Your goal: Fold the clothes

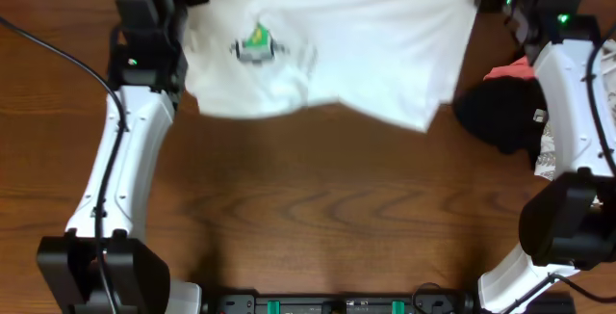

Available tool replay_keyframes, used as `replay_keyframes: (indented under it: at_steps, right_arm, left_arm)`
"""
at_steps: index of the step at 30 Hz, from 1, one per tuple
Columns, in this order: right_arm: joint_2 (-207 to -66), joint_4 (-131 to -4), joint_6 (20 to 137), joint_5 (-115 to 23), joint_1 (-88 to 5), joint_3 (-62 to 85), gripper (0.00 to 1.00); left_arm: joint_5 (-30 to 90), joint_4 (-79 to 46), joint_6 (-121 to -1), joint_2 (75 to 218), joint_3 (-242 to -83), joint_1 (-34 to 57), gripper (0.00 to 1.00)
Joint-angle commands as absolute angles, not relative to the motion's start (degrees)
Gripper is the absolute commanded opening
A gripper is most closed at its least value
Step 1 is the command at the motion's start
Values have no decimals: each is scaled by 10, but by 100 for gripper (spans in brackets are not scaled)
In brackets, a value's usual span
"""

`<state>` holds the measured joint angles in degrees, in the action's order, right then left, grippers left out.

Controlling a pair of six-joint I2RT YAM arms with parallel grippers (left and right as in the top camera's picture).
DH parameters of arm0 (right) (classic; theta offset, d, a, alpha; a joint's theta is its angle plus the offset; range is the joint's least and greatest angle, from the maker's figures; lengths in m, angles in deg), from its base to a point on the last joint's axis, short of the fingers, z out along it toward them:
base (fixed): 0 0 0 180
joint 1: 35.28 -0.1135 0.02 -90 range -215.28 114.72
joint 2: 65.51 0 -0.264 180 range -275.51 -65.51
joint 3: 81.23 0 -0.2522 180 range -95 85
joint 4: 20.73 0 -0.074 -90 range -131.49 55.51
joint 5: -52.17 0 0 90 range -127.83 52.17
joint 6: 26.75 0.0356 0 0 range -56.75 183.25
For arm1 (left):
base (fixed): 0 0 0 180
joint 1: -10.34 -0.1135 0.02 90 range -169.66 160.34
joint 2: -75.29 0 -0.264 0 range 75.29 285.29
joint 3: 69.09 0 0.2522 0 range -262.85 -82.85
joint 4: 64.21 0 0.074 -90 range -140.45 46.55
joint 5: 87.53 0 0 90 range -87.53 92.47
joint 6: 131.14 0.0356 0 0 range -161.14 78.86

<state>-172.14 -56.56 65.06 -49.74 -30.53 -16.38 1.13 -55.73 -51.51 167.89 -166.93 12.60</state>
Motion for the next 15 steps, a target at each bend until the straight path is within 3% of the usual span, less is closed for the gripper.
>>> replay_keyframes:
  at_steps: [1, 5, 15]
  right_arm:
    - [-1697, -577, 661, -454, -302, -269, 1]
    - [-1697, -640, 646, -453, -298, -322, 1]
    - [-1698, -993, 630, -451, -300, -293, 1]
  left_arm:
    - [35, -561, -514, 1662, -1738, 114, 6]
    - [36, -491, -515, 1661, -1750, 113, 6]
    - [48, -76, -531, 1661, -1750, 114, 6]
